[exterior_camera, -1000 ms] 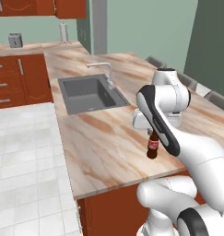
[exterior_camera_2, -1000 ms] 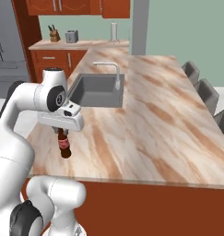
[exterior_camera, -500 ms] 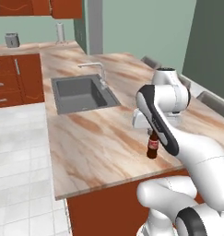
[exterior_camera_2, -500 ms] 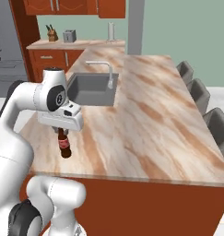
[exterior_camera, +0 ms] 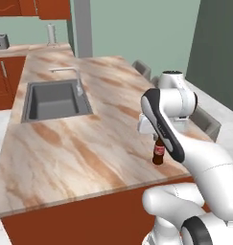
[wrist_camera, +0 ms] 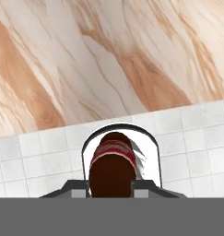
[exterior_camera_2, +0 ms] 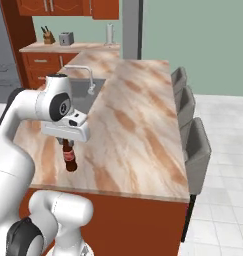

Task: Move the drinks to the dining counter.

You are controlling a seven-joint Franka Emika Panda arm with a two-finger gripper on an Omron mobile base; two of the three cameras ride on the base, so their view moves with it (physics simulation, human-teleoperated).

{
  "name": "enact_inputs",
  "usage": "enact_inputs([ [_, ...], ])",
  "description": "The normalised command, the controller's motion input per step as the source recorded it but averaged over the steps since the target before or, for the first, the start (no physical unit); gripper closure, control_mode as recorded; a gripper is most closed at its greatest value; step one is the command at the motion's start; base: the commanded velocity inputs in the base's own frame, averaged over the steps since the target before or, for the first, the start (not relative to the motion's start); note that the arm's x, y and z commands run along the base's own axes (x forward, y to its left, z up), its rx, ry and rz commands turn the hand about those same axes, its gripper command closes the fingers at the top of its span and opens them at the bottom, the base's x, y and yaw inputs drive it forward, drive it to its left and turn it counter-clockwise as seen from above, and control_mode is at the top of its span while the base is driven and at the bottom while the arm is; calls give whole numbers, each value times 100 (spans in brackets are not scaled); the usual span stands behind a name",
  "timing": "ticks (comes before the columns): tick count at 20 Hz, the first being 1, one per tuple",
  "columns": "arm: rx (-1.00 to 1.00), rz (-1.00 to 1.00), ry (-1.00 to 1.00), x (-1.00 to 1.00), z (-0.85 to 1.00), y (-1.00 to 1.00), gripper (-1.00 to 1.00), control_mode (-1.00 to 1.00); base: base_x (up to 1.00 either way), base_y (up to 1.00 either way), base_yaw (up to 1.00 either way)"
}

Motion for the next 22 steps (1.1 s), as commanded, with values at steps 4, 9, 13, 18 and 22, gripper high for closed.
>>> enact_inputs([
  [4, 0, 0, 0, 0, 0, 0, 100, 100, 9, -88, 11],
  [9, 0, 0, 0, 0, 0, 0, 100, 100, 46, -33, 1],
  [13, 0, 0, 0, 0, 0, 0, 100, 100, 50, -7, 1],
  [18, 0, 1, 0, 9, -3, -1, 100, -100, 46, -3, 5],
  [22, 0, 2, 0, 76, -8, -1, 100, -100, 0, 0, 0],
])
